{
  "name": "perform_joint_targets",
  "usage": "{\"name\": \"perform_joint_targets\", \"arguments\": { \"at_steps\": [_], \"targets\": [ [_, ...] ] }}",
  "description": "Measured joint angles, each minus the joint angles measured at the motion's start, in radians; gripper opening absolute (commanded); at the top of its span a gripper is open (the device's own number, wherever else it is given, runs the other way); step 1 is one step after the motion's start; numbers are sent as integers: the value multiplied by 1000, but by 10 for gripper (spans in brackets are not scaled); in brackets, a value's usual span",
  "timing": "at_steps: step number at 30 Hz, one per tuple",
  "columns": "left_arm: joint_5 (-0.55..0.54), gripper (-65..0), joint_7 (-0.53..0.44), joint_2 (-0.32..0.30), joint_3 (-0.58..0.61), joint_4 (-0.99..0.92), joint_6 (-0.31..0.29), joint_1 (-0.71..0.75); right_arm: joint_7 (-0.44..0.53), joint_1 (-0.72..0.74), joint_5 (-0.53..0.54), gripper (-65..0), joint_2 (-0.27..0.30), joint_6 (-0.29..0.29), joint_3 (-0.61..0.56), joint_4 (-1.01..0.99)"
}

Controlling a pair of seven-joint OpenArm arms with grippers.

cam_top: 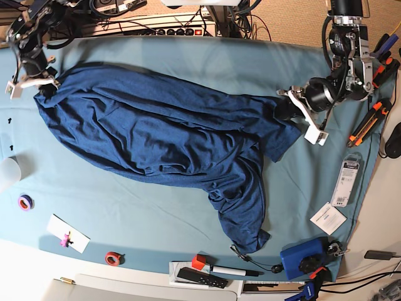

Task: Layout the t-shirt on the table in an organized manner, then fold the t-shirt properly

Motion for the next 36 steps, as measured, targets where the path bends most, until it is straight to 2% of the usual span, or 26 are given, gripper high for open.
{"name": "perform_joint_targets", "arguments": {
  "at_steps": [4,12,21,22,24,25,26,29,32,36],
  "targets": [
    [0,-650,0,1,-56,0,-15,12,11,0,-71,-650,37,0,-38,0],
    [0,-650,-31,0,-221,0,-14,89,29,-2,-73,-650,89,-16,-38,0],
    [-82,-650,-20,-5,-263,0,-41,168,8,-2,-72,-650,110,-18,-38,0],
    [-94,-630,-19,-5,-256,0,-43,167,4,-2,-72,-650,109,-19,-38,0],
    [-98,-453,-24,-5,-222,0,-44,167,4,-2,-71,-650,109,-19,-38,0],
    [-96,-392,-31,-4,-199,0,-43,167,3,-2,-72,-650,109,-19,-38,0],
    [-94,-366,-36,-3,-173,0,-44,167,4,-2,-68,-650,109,-19,-38,0],
    [-91,-366,-48,-3,-80,0,-40,142,3,-2,-64,-650,109,-19,-38,0],
    [-43,-366,-61,8,3,2,-37,110,3,-2,-64,-650,109,-19,-38,0],
    [5,-367,-64,50,40,2,9,68,-8,-5,-64,-650,109,-18,-38,0]
  ]
}}
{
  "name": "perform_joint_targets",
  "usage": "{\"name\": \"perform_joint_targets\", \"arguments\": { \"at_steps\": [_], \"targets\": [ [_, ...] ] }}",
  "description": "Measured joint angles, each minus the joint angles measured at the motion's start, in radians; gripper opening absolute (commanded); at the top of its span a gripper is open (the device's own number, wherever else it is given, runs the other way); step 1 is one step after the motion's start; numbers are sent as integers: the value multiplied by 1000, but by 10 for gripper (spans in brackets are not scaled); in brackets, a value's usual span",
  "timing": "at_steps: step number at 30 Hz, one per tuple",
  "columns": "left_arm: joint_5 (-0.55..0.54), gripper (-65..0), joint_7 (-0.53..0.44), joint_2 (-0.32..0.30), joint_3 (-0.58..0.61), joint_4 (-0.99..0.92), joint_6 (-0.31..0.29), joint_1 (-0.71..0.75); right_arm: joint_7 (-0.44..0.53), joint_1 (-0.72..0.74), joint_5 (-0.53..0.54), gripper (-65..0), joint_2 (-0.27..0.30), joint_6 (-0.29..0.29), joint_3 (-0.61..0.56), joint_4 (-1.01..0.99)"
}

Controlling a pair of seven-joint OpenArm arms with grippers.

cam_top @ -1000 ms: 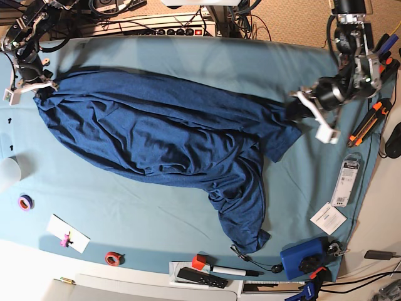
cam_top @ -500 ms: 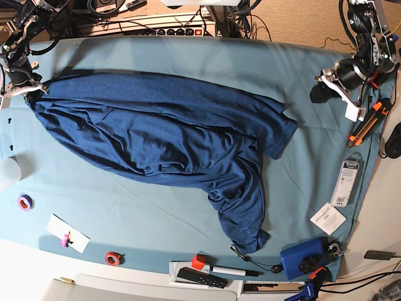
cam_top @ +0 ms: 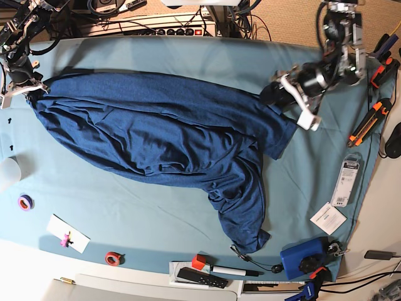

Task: Layout the t-shirt on the table in an organized manner, then fold the t-shirt properly

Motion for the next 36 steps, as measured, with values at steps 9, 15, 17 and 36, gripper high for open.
{"name": "perform_joint_targets", "arguments": {
  "at_steps": [9,15,17,36],
  "targets": [
    [42,-407,-4,3,0,0,27,-21,-7,-8,2,-650,0,0,0,0],
    [100,-642,-50,3,0,-2,75,-21,-7,-8,2,-650,0,0,0,0],
    [112,-650,-57,3,0,-2,75,-20,-7,-8,2,-650,0,0,0,0],
    [5,-650,-27,-27,-197,-4,-8,84,-8,-8,12,-650,-1,4,-3,0]
  ]
}}
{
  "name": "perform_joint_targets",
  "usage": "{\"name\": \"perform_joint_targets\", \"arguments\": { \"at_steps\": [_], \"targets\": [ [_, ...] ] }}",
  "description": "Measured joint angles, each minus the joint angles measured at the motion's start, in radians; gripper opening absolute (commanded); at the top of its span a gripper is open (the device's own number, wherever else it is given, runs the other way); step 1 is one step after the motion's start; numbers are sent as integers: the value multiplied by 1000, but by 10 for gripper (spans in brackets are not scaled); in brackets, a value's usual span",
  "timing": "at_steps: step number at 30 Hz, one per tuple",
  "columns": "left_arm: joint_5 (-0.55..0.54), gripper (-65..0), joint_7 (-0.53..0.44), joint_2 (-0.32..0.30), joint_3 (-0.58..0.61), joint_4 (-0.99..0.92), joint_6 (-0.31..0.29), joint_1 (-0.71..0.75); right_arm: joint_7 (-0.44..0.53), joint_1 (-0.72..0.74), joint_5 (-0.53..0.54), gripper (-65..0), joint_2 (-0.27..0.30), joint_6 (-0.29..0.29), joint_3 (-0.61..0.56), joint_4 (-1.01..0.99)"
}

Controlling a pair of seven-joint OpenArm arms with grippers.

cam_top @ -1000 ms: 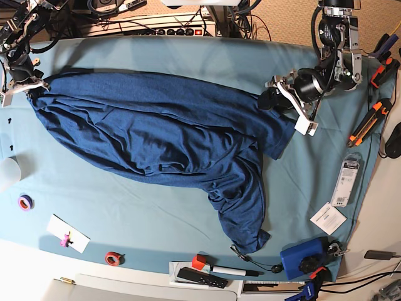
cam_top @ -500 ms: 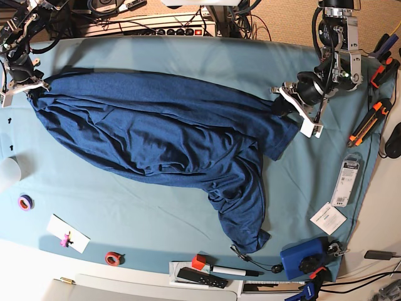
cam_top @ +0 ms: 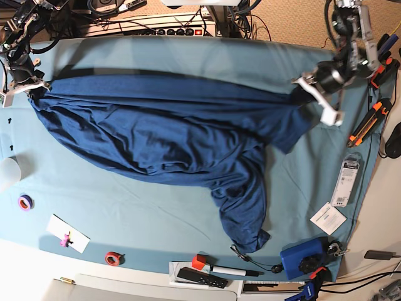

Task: Layout the t-shirt on the table in an organized manner, then fold the t-shirt properly

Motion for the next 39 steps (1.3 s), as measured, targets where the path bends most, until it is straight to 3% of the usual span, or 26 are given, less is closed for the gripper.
{"name": "perform_joint_targets", "arguments": {
  "at_steps": [5,8,18,21,22,25,37,39],
  "targets": [
    [-105,-650,46,3,-90,0,-29,60,-3,0,2,-650,0,4,0,0],
    [-132,-650,63,3,-122,0,-76,88,-4,0,2,-650,0,4,0,0],
    [-152,-650,69,3,-139,0,-76,100,-34,0,2,-640,-2,4,0,0],
    [-146,-501,68,3,-140,0,-75,101,-53,0,-4,-440,-2,-1,0,0],
    [-138,-451,62,3,-145,0,-71,101,-53,0,-8,-403,-2,-1,0,0],
    [-145,-385,56,0,-146,0,-75,100,-51,0,-10,-396,1,-4,0,0],
    [-114,-385,37,0,-146,2,-76,98,20,0,-18,-396,1,-4,0,0],
    [-110,-385,35,0,-146,2,-98,98,20,0,-18,-397,1,-4,0,0]
  ]
}}
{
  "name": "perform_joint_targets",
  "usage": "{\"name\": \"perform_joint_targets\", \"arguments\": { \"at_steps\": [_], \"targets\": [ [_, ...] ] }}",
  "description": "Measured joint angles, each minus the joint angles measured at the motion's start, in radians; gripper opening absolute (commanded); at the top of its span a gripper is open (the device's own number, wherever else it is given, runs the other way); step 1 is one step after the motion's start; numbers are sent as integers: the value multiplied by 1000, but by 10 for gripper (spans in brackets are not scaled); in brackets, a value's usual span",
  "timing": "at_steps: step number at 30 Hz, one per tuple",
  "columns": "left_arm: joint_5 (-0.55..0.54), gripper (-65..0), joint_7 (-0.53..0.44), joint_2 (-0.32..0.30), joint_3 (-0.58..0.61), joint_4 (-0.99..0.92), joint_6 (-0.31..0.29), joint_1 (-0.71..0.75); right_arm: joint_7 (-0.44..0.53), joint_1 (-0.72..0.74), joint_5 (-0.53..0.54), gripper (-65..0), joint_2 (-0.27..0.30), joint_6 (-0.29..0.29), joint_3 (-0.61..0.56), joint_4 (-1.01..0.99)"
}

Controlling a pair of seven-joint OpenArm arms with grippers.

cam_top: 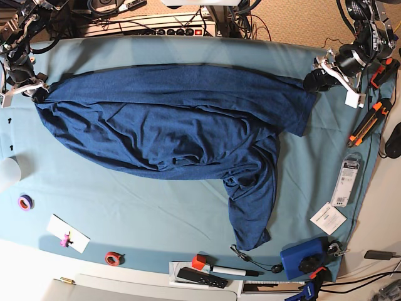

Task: Layout the t-shirt on the table in an organized manner, then fold the t-shirt properly

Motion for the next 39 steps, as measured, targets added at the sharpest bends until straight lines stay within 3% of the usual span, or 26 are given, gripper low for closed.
{"name": "perform_joint_targets", "arguments": {
  "at_steps": [7,14,22,27,30,36,39],
  "targets": [
    [47,-385,-11,1,-6,0,-3,-16,41,1,-72,-396,0,0,0,0],
    [93,-385,-11,-26,-116,-1,0,-43,78,6,-74,-396,5,0,0,0],
    [93,-385,-23,-121,-181,-1,1,-44,-47,6,-76,-396,6,-4,1,0],
    [93,-385,-26,-136,-181,-1,1,-44,-79,3,48,-396,5,-3,1,0],
    [92,-386,-44,-138,-181,-1,1,-44,-75,3,117,-396,5,42,1,12],
    [26,-386,-42,-139,-181,-1,0,-44,-68,63,122,-397,5,49,2,101],
    [20,-386,-41,-139,-181,-1,-29,-58,-50,120,119,-397,5,71,3,107]
  ]
}}
